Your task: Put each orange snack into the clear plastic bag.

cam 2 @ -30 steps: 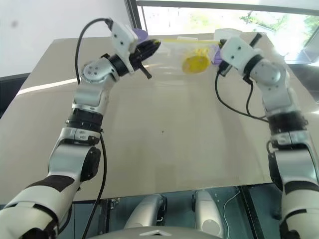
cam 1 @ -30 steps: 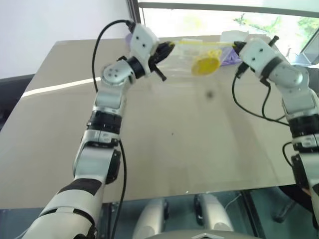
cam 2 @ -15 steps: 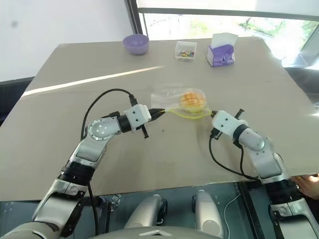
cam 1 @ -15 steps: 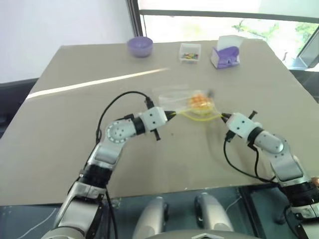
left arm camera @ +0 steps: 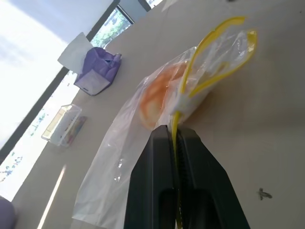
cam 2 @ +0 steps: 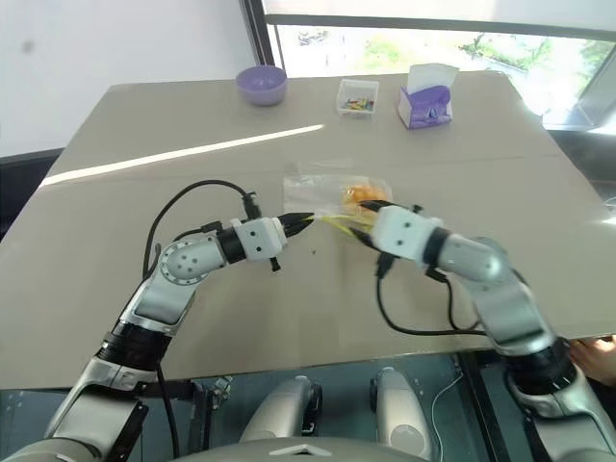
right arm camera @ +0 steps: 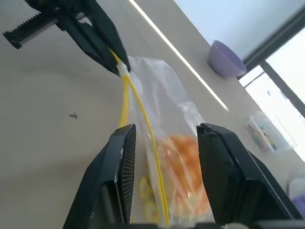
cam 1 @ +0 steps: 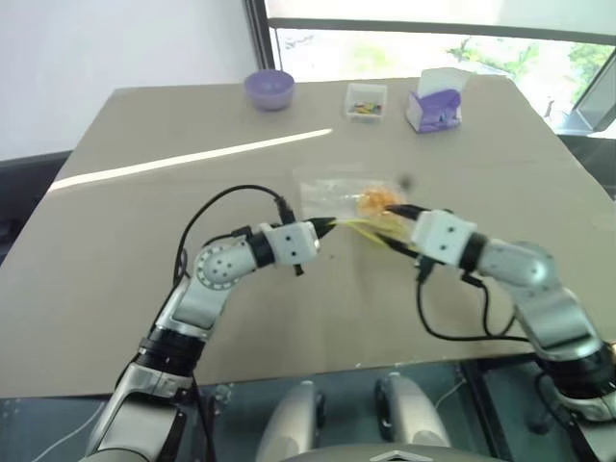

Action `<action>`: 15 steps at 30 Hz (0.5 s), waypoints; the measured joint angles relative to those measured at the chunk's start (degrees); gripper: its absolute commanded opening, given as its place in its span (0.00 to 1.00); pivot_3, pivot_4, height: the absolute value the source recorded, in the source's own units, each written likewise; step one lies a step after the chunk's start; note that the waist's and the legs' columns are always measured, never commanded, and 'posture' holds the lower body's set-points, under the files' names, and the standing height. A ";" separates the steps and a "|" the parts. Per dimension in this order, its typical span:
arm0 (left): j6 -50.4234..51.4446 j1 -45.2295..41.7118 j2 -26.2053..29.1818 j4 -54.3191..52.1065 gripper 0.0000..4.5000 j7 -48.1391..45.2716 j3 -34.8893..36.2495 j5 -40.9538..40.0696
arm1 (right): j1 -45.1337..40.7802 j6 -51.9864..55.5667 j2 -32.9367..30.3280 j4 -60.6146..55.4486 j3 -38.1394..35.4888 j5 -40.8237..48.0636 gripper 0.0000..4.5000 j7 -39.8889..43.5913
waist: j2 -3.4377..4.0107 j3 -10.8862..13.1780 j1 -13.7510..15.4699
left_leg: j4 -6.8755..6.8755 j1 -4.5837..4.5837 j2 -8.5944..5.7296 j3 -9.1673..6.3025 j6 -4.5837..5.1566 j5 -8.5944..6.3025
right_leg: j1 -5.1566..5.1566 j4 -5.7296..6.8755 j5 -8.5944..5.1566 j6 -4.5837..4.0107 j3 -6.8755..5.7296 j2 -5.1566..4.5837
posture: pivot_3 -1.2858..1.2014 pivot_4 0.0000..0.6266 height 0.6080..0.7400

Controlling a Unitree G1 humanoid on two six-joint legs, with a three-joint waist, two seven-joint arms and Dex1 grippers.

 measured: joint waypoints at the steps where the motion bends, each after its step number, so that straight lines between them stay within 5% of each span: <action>1: -2.19 0.02 0.08 0.48 0.00 0.78 0.00 0.58 | -1.98 -1.87 0.89 2.12 2.81 -1.70 0.48 0.50 | 0.00 0.00 0.00 | 0.00 -0.01 -0.02 0.01 0.00 0.00 | -0.01 -0.03 0.00 0.00 0.01 -0.02 | 0.52 0.24 1.00; 11: -7.21 0.07 1.26 3.86 0.00 1.86 0.14 0.99 | -8.29 -12.83 5.03 14.28 8.05 -8.57 0.48 0.15 | 0.00 0.00 0.18 | -0.08 -0.11 -0.07 -0.02 0.04 -0.04 | -0.12 -0.09 0.01 -0.01 -0.02 -0.08 | 0.52 0.24 1.00; 15: -5.88 -0.10 0.73 3.68 0.00 1.59 0.10 -0.15 | -12.97 -12.58 8.94 13.72 8.86 -10.54 0.31 -0.17 | 0.00 0.00 -0.20 | -0.09 -0.11 -0.06 -0.05 0.04 -0.04 | -0.20 0.02 0.01 -0.02 -0.03 -0.05 | 0.52 0.24 1.00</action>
